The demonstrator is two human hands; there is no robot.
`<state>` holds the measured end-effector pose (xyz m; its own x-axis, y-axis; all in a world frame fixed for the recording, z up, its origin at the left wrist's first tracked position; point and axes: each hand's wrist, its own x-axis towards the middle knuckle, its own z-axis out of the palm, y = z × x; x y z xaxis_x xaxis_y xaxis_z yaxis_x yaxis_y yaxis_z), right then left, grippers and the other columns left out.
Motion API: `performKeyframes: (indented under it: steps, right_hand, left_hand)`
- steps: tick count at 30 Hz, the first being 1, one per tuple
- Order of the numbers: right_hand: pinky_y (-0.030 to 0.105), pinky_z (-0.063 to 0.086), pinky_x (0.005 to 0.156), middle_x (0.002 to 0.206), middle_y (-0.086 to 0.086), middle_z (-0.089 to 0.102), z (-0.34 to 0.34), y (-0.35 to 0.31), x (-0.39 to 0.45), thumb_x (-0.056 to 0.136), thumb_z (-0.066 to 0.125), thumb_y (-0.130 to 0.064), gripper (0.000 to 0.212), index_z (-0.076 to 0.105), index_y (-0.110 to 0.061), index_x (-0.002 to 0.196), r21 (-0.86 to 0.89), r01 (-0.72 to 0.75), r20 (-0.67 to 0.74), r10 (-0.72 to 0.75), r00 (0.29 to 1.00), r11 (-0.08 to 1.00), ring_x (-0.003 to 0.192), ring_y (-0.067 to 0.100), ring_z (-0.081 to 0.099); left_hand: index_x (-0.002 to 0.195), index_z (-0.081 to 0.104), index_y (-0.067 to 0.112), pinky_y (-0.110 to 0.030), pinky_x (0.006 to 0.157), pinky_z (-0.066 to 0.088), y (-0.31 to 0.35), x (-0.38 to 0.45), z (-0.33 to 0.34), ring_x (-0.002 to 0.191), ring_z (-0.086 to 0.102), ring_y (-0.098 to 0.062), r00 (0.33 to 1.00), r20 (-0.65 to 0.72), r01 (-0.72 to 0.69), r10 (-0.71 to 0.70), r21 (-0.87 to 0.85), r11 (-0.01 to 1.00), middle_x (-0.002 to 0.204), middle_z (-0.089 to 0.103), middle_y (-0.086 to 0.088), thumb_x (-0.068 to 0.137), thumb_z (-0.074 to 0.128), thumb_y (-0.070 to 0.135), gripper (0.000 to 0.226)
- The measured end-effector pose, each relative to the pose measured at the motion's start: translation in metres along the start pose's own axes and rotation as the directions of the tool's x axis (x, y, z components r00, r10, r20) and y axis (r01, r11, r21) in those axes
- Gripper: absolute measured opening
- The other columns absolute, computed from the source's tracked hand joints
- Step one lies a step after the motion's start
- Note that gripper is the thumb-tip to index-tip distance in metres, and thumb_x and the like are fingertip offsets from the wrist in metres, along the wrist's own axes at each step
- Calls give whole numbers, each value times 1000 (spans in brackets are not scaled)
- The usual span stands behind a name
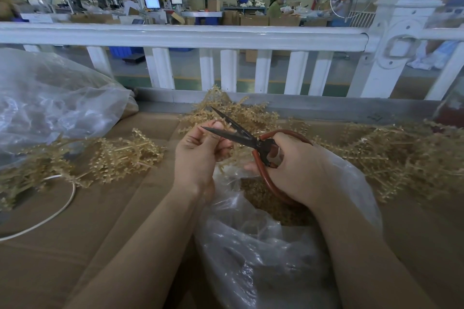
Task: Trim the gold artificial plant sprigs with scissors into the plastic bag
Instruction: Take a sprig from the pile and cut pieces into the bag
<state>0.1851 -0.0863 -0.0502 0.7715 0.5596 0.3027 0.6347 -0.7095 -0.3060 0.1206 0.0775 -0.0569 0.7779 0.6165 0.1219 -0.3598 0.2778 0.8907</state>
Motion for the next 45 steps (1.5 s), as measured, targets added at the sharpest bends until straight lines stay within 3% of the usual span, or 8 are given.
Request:
performKeyframes:
  steps: [8, 12, 20, 25, 31, 38, 41, 45]
  right_hand:
    - [20, 42, 59, 72, -21, 52, 3, 0, 1, 86, 59, -72, 39, 57, -35, 97, 29, -26, -58, 28, 998, 999, 67, -3, 51]
    - [18, 37, 55, 68, -22, 50, 3, -1, 0, 86, 59, -69, 32, 51, -39, 92, 45, -25, -69, 28, 997, 999, 64, -5, 48]
    - [21, 44, 63, 72, -23, 54, 4, 0, -1, 83, 60, -74, 36, 54, -41, 94, 91, -28, -52, 33, 998, 995, 70, -1, 55]
    - [10, 31, 55, 70, -26, 53, 3, 0, -3, 83, 56, -76, 32, 50, -47, 94, 74, -29, -50, 33, 998, 997, 64, -8, 47]
    - [12, 31, 55, 72, -22, 58, 5, 2, -1, 86, 56, -74, 30, 52, -47, 96, 96, -65, -41, 69, 997, 993, 65, -7, 49]
    - [15, 36, 55, 71, -20, 61, 8, 4, -2, 77, 46, -87, 44, 55, -45, 90, 119, -52, -52, 58, 997, 992, 65, -4, 53]
    - [16, 34, 51, 64, -16, 60, 11, 3, -1, 67, 37, -94, 57, 53, -40, 76, 163, -55, -65, 66, 996, 985, 59, -2, 54]
    - [12, 32, 52, 67, -18, 62, 14, 4, 1, 64, 46, -93, 55, 57, -40, 79, 210, -64, -44, 75, 996, 976, 62, -5, 55]
  left_hand:
    - [76, 68, 14, -14, 56, 50, 2, 0, 1, 56, 58, -5, 1000, -14, -13, 13, 3, 1000, 63, 66, 3, 97, 59, 7, 24]
    - [76, 68, 13, -14, 56, 49, 2, -1, 1, 57, 58, -5, 1000, -5, -6, 6, 2, 1000, 63, 67, 2, 97, 55, 1, 27]
    - [78, 69, 12, -15, 58, 48, 0, -1, 0, 57, 56, -6, 1000, 22, -1, 2, -34, 999, 63, 65, 2, 97, 56, 2, 24]
    - [80, 68, 12, -16, 61, 49, 0, -1, -1, 60, 56, -6, 999, 32, -3, 4, -47, 999, 64, 64, 2, 96, 57, 3, 22]
    - [89, 71, 11, -16, 68, 53, 2, -1, 0, 67, 60, -6, 997, 71, 27, -21, -91, 995, 76, 69, 0, 94, 58, 3, 16]
    - [87, 69, 8, -16, 65, 54, 5, 0, -2, 64, 64, -6, 997, 59, 51, -47, -67, 996, 72, 70, 0, 94, 58, 2, 14]
    - [83, 68, 9, -17, 63, 54, 6, 0, -4, 62, 64, -7, 996, 77, 48, -42, -68, 997, 70, 70, 0, 94, 58, 1, 17]
    - [81, 65, 13, -18, 65, 54, 6, 0, -4, 64, 65, -8, 993, 120, 6, -1, -46, 999, 70, 71, 1, 94, 58, 0, 19]
